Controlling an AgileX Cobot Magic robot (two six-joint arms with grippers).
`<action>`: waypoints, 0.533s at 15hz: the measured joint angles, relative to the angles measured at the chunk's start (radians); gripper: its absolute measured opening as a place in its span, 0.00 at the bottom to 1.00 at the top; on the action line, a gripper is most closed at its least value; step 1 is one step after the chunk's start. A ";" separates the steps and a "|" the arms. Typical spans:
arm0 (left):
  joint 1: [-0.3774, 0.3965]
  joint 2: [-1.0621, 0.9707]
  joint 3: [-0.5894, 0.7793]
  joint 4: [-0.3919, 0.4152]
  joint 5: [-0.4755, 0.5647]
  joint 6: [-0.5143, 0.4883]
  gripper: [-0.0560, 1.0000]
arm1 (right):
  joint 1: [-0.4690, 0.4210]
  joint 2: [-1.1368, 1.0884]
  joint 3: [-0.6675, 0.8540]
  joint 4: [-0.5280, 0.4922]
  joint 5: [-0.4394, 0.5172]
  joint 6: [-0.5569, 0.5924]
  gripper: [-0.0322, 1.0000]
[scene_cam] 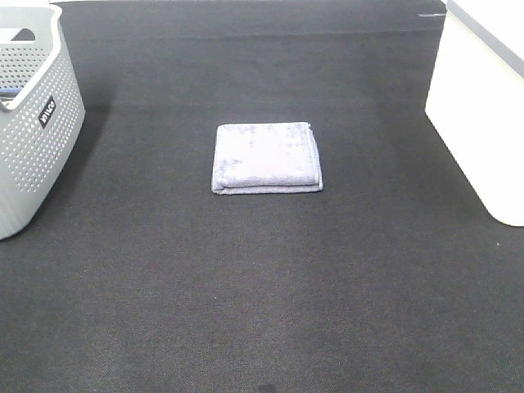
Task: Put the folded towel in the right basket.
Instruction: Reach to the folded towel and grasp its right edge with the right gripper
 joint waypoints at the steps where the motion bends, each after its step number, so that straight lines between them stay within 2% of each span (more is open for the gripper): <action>1: 0.000 0.000 0.000 0.000 0.000 0.000 0.97 | 0.042 0.051 -0.039 -0.010 0.002 0.000 0.74; 4: 0.000 0.000 0.000 0.000 0.000 0.000 0.97 | 0.138 0.199 -0.120 -0.024 0.007 0.000 0.74; 8: 0.000 0.000 0.000 0.000 0.000 0.000 0.97 | 0.170 0.338 -0.146 0.015 0.008 0.000 0.74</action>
